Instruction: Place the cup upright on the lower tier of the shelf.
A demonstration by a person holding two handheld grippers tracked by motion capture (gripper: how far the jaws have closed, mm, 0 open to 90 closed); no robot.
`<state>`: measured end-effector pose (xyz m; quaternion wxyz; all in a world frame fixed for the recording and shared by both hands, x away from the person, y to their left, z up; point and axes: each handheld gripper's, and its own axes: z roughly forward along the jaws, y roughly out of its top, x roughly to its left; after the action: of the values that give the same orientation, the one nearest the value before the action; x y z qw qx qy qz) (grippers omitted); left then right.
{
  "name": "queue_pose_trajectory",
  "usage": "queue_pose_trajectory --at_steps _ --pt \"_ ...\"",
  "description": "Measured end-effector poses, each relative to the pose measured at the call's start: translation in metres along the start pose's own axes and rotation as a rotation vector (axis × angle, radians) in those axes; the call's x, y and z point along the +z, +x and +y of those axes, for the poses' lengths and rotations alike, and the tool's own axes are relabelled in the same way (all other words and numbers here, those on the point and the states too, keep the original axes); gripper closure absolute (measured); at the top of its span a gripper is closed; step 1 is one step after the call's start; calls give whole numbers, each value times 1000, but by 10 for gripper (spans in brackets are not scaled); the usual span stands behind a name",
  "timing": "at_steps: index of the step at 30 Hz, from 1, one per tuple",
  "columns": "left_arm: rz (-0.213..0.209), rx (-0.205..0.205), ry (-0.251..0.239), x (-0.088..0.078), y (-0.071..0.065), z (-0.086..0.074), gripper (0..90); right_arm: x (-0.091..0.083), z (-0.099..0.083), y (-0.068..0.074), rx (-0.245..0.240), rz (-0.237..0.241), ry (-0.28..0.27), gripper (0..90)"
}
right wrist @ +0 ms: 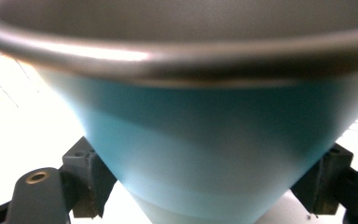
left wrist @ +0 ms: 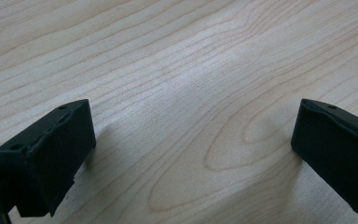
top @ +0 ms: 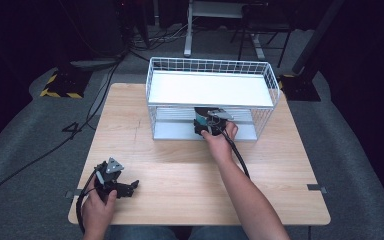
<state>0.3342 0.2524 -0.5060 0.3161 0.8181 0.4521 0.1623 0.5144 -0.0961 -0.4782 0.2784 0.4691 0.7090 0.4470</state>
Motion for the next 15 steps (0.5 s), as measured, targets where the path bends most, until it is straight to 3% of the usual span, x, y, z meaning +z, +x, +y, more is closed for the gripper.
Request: queue_pose_trajectory --at_steps 10,15 --pt "0 0 0 0 0 0 1 3 -1 -3 2 17 16 199" --pt "0 0 0 0 0 0 1 1 -1 -2 3 -22 23 158"
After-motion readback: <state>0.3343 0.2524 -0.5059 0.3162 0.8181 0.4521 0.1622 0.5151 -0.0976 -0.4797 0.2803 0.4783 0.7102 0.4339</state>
